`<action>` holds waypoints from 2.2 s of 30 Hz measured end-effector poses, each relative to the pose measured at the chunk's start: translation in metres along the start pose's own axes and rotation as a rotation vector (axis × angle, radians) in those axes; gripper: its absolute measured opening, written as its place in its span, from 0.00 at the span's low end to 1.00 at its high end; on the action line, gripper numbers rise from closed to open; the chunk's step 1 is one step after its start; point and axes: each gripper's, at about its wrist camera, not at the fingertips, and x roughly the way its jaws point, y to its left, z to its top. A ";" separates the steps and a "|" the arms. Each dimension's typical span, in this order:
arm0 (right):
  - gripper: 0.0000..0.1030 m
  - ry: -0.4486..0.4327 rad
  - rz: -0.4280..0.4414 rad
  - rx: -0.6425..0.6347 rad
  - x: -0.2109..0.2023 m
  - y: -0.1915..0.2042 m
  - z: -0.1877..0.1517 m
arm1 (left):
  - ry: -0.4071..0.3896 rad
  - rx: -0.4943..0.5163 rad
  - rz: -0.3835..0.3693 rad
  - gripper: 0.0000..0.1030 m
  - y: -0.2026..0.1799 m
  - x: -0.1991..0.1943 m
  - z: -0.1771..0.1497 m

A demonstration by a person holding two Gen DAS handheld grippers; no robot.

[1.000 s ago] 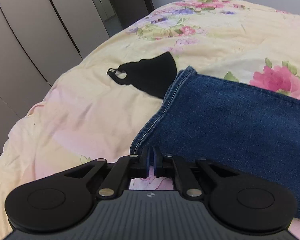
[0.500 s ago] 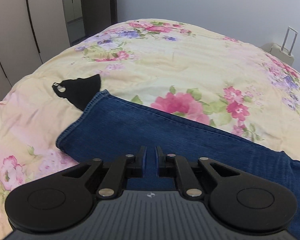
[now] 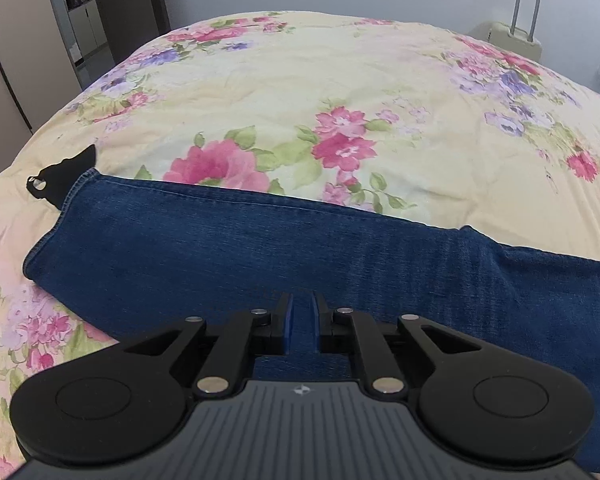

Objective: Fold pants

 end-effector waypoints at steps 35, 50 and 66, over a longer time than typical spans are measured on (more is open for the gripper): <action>0.39 -0.156 -0.332 -0.964 -0.017 0.151 -0.050 | 0.008 -0.076 0.089 0.14 0.051 0.028 0.013; 0.41 -0.060 -0.226 -0.992 0.085 0.185 -0.047 | -0.010 -0.145 0.126 0.17 0.131 0.044 0.009; 0.02 -0.103 -0.263 -1.006 0.122 0.190 0.001 | 0.024 -0.187 0.144 0.18 0.147 0.078 -0.007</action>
